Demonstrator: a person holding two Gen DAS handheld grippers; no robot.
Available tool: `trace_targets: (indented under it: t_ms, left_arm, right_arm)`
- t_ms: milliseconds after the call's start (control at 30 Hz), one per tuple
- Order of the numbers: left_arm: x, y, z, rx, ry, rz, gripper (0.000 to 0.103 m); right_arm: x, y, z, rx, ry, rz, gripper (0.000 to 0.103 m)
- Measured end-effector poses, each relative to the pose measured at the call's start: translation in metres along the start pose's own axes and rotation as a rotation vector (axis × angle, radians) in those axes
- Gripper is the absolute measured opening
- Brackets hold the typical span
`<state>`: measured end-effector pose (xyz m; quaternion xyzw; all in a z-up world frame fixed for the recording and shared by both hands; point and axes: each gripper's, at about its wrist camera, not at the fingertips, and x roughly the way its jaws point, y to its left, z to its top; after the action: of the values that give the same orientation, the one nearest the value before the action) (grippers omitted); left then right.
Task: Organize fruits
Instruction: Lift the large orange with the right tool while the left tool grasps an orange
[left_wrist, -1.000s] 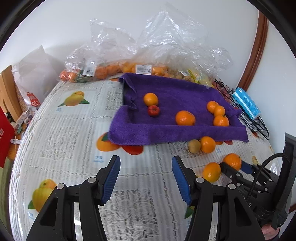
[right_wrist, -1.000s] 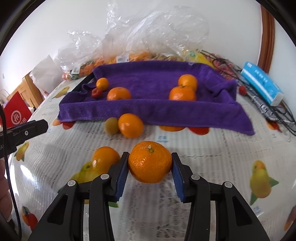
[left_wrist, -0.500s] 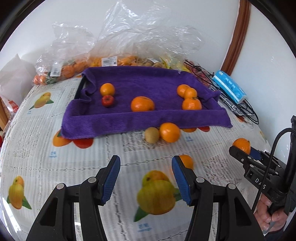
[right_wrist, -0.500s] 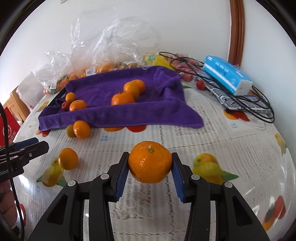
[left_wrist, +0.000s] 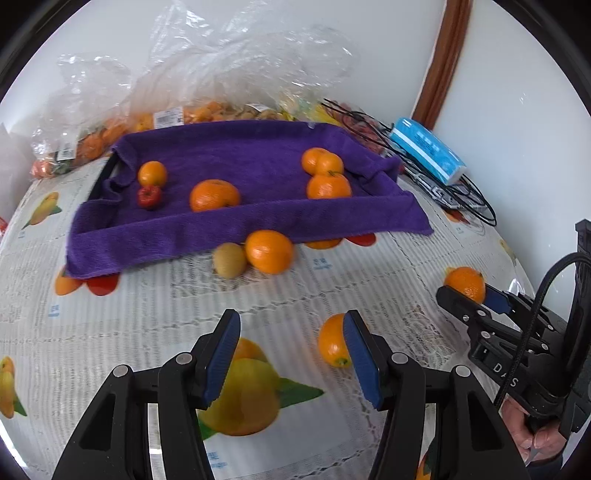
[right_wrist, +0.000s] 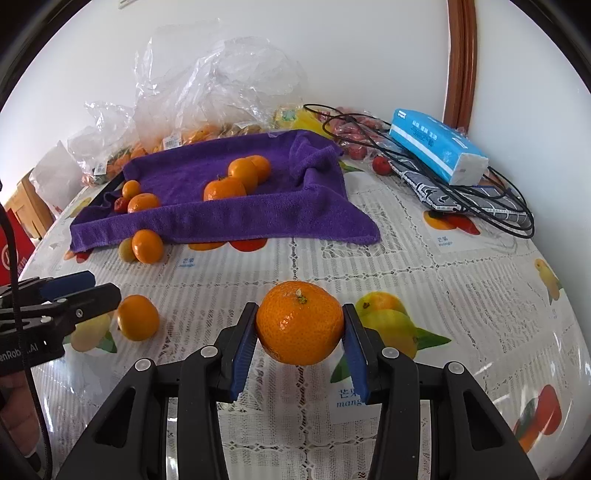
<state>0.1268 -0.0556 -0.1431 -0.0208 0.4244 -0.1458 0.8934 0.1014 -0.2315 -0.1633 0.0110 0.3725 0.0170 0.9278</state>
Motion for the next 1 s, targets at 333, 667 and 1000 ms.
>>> trace_targets:
  t_ms: [333,667,1000]
  left_arm:
    - [0.021,-0.032,-0.007,0.052,0.051,-0.09,0.054]
    - [0.022,-0.031,-0.008,0.111,0.001,0.005,0.031]
    - [-0.002,0.048,-0.012,0.001,-0.022,0.226,0.031]
  right_arm:
    - [-0.002,-0.027,0.0,0.042,0.001,-0.04,0.044]
    - [0.007,-0.018,-0.004,0.036,0.022,-0.011,0.044]
    - [0.024,0.038,0.011,-0.052,0.015,0.07,0.044]
